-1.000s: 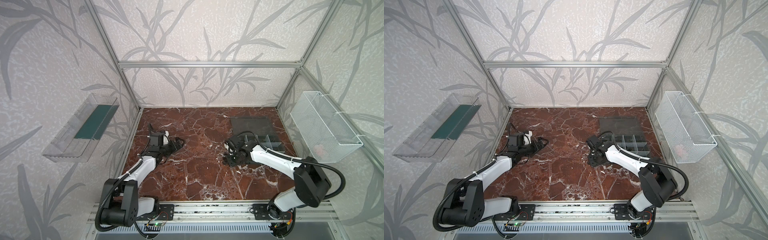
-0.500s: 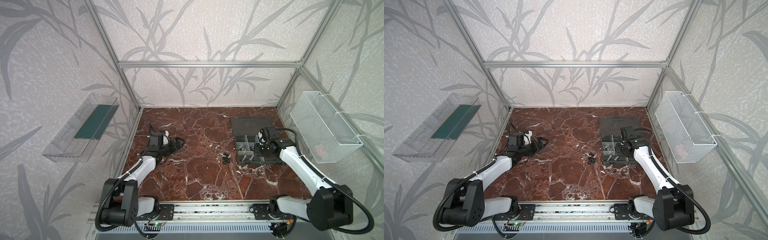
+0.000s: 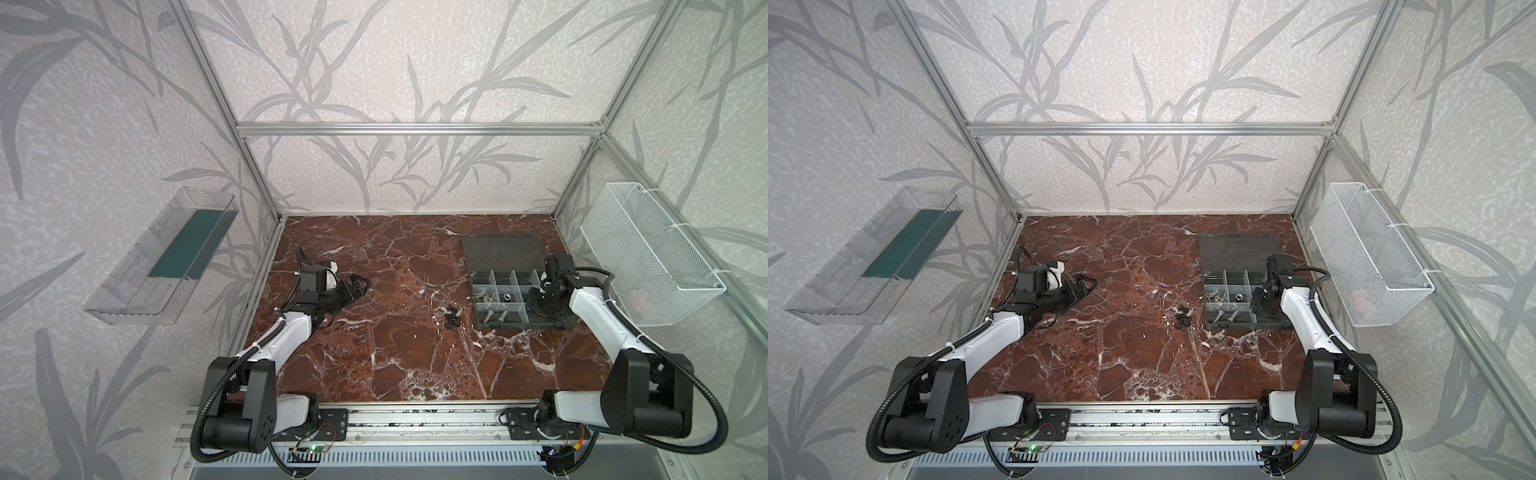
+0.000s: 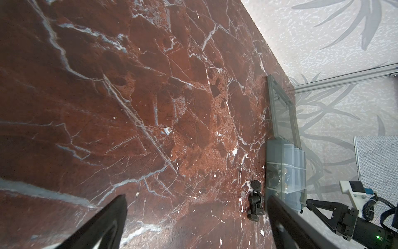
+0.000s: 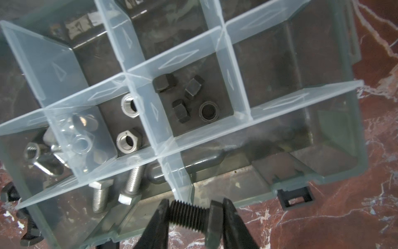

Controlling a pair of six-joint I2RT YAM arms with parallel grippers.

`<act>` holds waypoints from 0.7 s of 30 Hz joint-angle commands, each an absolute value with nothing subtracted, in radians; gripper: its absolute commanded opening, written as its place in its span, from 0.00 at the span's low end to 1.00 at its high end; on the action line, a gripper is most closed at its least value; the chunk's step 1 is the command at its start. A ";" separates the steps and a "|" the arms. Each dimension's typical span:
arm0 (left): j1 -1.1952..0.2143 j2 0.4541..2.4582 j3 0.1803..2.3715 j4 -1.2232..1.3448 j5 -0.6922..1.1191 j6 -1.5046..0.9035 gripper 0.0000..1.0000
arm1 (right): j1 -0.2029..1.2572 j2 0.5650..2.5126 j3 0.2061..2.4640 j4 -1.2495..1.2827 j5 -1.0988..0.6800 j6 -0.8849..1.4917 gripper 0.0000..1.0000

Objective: Sort the screws and nuts into containers
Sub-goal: Place the screw into the container.

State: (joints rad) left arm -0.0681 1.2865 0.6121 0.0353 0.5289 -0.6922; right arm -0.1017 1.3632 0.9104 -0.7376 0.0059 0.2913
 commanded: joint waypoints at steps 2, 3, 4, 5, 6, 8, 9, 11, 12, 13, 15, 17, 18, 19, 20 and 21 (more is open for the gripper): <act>-0.063 1.288 0.608 0.040 0.532 -0.692 0.99 | -0.135 1.391 0.921 -0.731 -0.013 0.301 0.08; -0.062 1.287 0.607 0.038 0.531 -0.692 0.99 | -0.140 1.398 0.922 -0.727 -0.012 0.301 0.08; -0.062 1.285 0.607 0.038 0.531 -0.693 0.99 | -0.144 1.406 0.923 -0.724 -0.014 0.301 0.08; -0.063 1.285 0.607 0.037 0.529 -0.692 0.99 | -0.149 1.416 0.925 -0.720 -0.015 0.300 0.08; -0.062 1.283 0.607 0.037 0.527 -0.690 0.99 | -0.153 1.424 0.927 -0.715 -0.017 0.296 0.08; -0.061 1.282 0.609 0.033 0.525 -0.689 0.99 | -0.161 1.443 0.931 -0.709 -0.020 0.291 0.07; -0.062 1.282 0.609 0.031 0.525 -0.689 0.99 | -0.164 1.451 0.934 -0.707 -0.021 0.288 0.07; -0.061 1.282 0.611 0.030 0.523 -0.689 0.99 | -0.169 1.469 0.940 -0.706 -0.025 0.282 0.13; -0.061 1.282 0.611 0.029 0.523 -0.687 0.99 | -0.169 1.474 0.943 -0.706 -0.025 0.281 0.21; -0.062 1.282 0.611 0.028 0.523 -0.687 0.99 | -0.169 1.480 0.947 -0.708 -0.023 0.280 0.31; -0.061 1.281 0.611 0.026 0.522 -0.688 0.99 | -0.169 1.483 0.959 -0.717 -0.028 0.272 0.45; -0.060 1.281 0.611 0.026 0.522 -0.689 0.99 | -0.169 1.473 0.972 -0.729 -0.030 0.264 0.53; -0.060 1.280 0.611 0.026 0.522 -0.690 0.99 | -0.169 1.465 0.975 -0.731 -0.031 0.262 0.56; -0.061 1.279 0.611 0.026 0.522 -0.689 0.99 | -0.170 1.451 0.980 -0.739 -0.028 0.260 0.58; -0.060 1.279 0.611 0.025 0.523 -0.689 0.99 | -0.169 1.435 0.986 -0.744 -0.029 0.258 0.61; -0.061 1.277 0.611 0.025 0.523 -0.689 0.99 | -0.170 1.420 0.991 -0.751 -0.031 0.255 0.63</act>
